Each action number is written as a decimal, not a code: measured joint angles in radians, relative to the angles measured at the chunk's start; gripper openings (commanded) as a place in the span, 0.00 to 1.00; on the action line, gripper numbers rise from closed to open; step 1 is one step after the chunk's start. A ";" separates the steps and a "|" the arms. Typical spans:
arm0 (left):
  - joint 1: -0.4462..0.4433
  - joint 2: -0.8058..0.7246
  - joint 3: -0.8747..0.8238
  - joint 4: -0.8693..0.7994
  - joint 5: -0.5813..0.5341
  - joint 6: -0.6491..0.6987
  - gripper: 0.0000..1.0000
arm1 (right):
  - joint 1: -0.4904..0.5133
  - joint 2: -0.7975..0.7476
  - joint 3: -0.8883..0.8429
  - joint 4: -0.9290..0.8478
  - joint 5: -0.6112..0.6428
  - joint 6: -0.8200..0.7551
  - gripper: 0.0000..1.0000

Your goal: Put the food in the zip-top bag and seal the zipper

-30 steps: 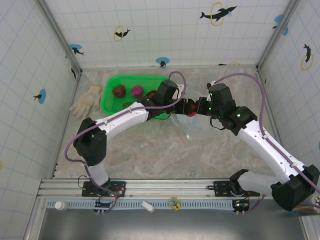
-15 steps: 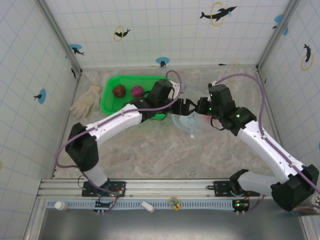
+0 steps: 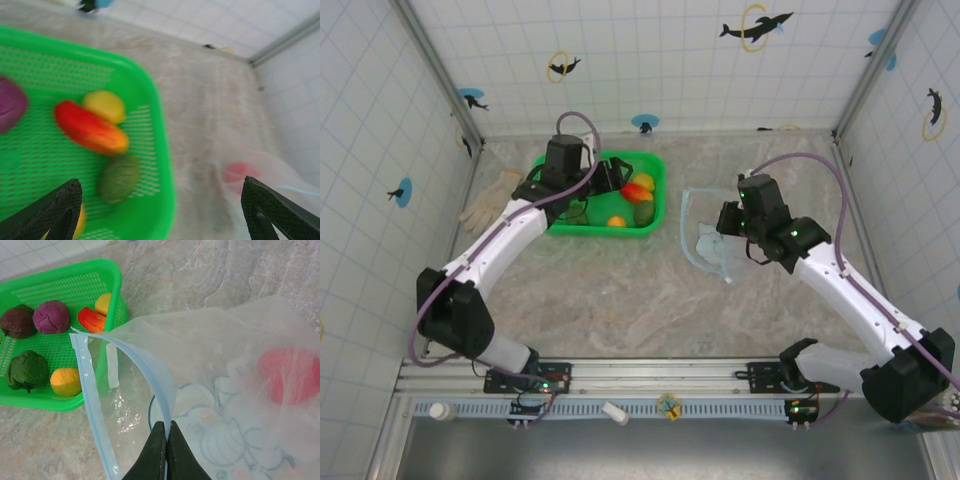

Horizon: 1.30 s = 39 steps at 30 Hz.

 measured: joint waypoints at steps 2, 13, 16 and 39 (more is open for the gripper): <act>0.027 0.064 0.019 -0.029 -0.054 0.010 0.84 | 0.000 0.008 0.000 0.000 0.001 -0.010 0.00; 0.108 0.507 0.384 -0.159 -0.303 0.112 0.89 | 0.000 0.049 -0.005 0.014 -0.032 -0.036 0.00; 0.113 0.604 0.483 -0.188 -0.307 0.132 0.89 | -0.001 0.059 -0.005 0.023 -0.045 -0.037 0.00; 0.121 0.702 0.482 -0.200 -0.357 0.196 0.51 | -0.011 0.093 -0.020 0.056 -0.084 -0.040 0.00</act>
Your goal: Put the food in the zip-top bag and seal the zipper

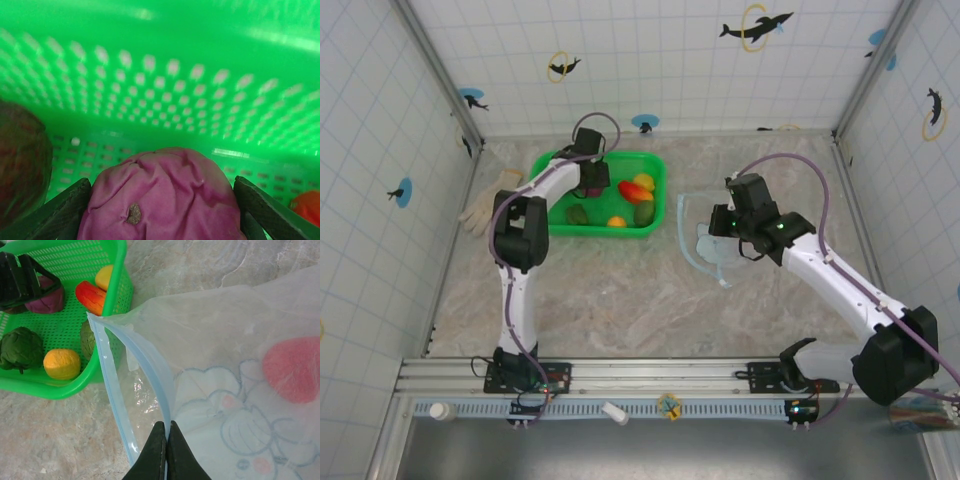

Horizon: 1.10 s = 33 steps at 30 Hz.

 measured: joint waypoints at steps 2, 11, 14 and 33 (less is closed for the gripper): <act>0.000 -0.049 -0.054 0.001 0.019 -0.003 0.51 | 0.000 -0.003 0.000 0.000 0.001 0.001 0.00; -0.005 -0.476 -0.337 0.105 0.232 -0.060 0.52 | -0.001 -0.035 0.000 0.000 0.000 0.032 0.00; -0.039 -0.607 -0.407 0.154 0.309 -0.092 0.52 | -0.001 -0.037 0.000 0.007 -0.006 0.067 0.00; -0.462 -0.663 -0.640 0.524 0.542 -0.305 0.51 | 0.019 -0.079 0.000 0.060 -0.090 0.327 0.00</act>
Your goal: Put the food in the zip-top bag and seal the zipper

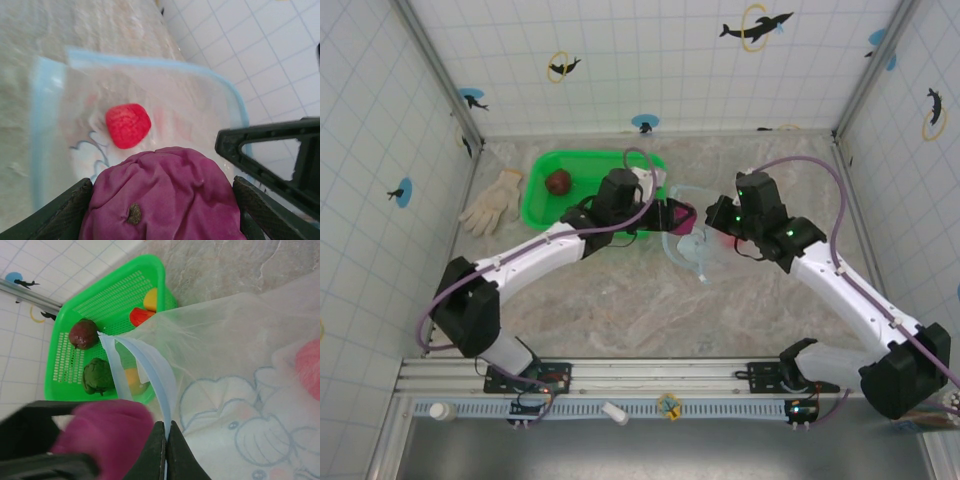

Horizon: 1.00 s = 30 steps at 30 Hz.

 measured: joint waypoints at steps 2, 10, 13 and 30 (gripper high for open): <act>-0.029 0.042 -0.005 0.027 0.007 -0.018 0.51 | 0.002 0.000 0.000 0.001 -0.001 0.010 0.00; -0.096 0.145 -0.014 0.084 0.057 -0.083 0.72 | 0.008 0.000 0.000 0.016 -0.003 0.040 0.00; -0.115 0.162 -0.012 0.096 0.077 -0.102 0.83 | 0.008 -0.003 0.000 0.019 0.001 0.047 0.00; -0.087 0.088 0.041 -0.011 0.026 -0.010 0.88 | 0.004 -0.026 0.000 0.024 0.020 0.035 0.00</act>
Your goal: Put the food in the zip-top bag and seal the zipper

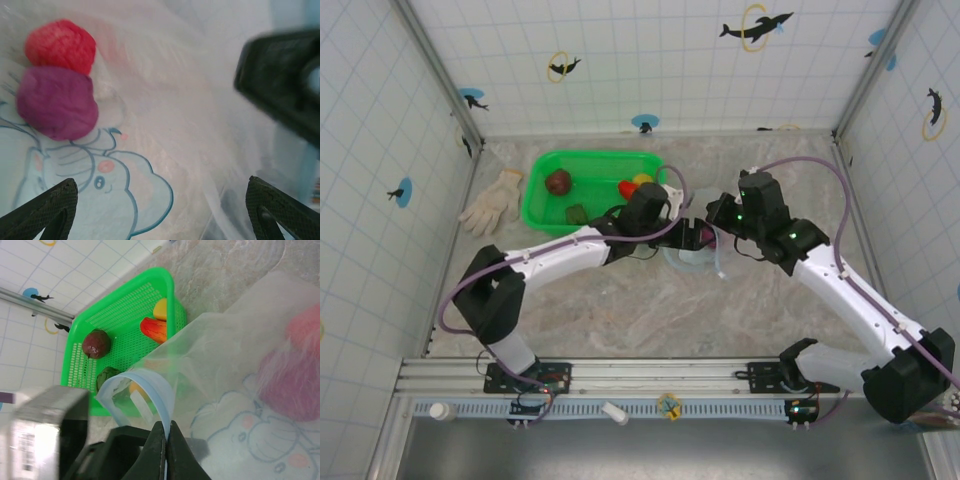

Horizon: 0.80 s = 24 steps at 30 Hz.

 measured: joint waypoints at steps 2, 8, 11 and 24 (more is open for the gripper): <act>0.031 -0.041 0.000 -0.023 -0.014 0.019 0.87 | -0.003 -0.006 0.000 -0.005 0.011 -0.013 0.00; 0.117 -0.186 -0.002 -0.066 -0.024 0.100 0.87 | -0.005 -0.021 -0.006 -0.016 0.060 -0.053 0.00; 0.139 -0.239 -0.027 -0.065 -0.023 0.121 0.86 | -0.006 -0.022 -0.020 -0.016 0.075 -0.068 0.00; 0.393 -0.152 -0.014 -0.187 -0.372 0.140 0.87 | -0.009 0.003 -0.039 -0.016 0.084 -0.111 0.00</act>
